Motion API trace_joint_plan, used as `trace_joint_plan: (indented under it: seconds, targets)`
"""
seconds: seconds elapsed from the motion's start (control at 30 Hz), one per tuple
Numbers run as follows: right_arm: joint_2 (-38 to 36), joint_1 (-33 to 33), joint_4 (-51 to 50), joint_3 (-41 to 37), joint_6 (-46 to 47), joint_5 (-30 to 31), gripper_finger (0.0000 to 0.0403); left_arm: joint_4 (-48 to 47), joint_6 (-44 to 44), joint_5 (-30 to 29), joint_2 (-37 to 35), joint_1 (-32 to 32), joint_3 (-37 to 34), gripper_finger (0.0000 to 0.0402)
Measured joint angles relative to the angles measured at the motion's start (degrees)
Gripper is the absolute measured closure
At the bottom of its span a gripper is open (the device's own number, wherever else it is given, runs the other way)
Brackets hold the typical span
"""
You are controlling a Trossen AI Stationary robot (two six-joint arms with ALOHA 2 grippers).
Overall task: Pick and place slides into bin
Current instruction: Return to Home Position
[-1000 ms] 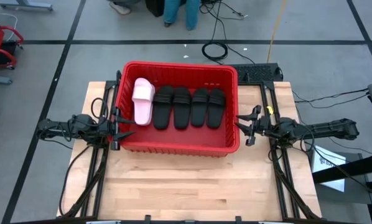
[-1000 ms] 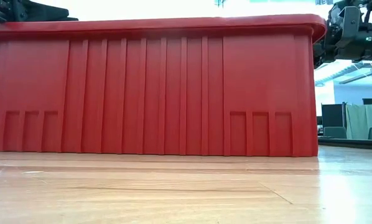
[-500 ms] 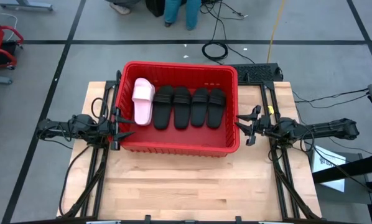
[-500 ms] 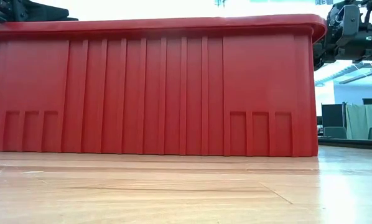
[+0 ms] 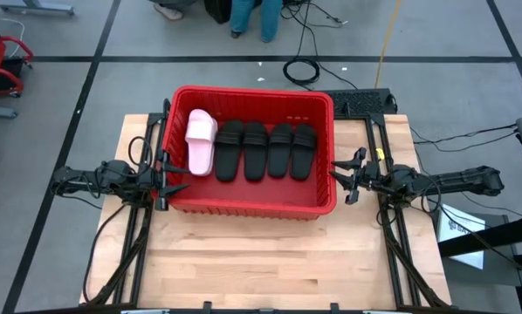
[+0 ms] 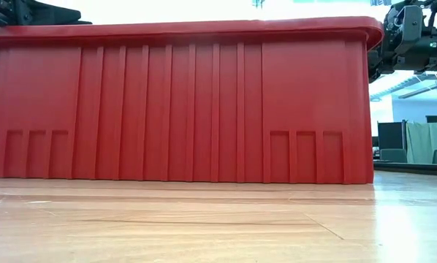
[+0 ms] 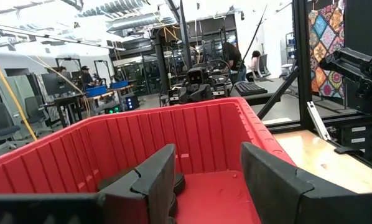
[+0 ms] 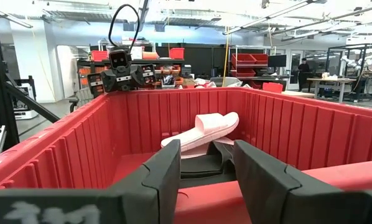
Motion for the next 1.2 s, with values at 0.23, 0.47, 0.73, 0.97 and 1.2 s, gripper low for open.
trace_joint_plan:
  seconds: [0.23, 0.47, 0.73, 0.97, 1.2]
  targets:
    - [0.0, 0.0, 0.09, 0.0, 0.02, 0.0, 0.0264, 0.0, -0.13, 0.0, -0.01, 0.0, 0.0, 0.0213]
    - [0.0, 0.0, 0.12, 0.0, 0.03, 0.0, 0.0264, 0.04, -1.26, 0.05, 0.01, 0.0, 0.0, 0.0213]
    - [0.0, 0.0, 0.13, 0.0, 0.04, 0.0, 0.0264, 0.07, -6.18, 0.09, 0.0, 0.0, 0.0, 0.0213]
    - [-0.02, 0.0, 0.15, 0.0, 0.04, 0.0, 0.0264, 0.07, -6.03, 0.09, 0.01, 0.0, 0.0, 0.0213]
    - [-0.04, -0.02, 0.35, 0.0, 0.13, 0.11, 0.0264, 0.07, -6.14, 0.09, 0.01, 0.0, 0.0, 0.0213]
